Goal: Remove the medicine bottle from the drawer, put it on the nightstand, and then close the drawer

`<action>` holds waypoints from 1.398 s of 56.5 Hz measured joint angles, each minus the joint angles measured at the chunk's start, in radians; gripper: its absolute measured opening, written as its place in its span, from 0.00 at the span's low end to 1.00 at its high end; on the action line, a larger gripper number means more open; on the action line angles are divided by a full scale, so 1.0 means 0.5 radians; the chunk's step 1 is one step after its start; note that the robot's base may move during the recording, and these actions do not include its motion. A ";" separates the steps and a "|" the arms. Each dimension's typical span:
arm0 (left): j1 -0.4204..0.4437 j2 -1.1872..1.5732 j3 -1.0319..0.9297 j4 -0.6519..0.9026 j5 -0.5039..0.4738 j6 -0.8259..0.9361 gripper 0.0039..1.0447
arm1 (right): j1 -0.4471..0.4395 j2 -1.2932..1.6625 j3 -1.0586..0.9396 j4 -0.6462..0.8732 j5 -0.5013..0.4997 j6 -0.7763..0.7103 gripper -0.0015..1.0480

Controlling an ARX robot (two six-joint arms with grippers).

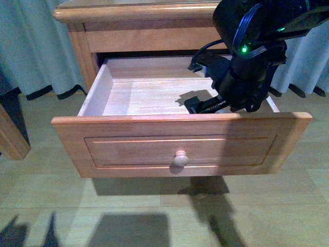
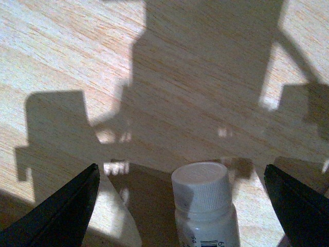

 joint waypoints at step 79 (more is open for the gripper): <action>0.000 0.000 0.000 0.000 0.000 0.000 0.94 | -0.005 -0.079 -0.122 0.065 -0.018 -0.020 0.27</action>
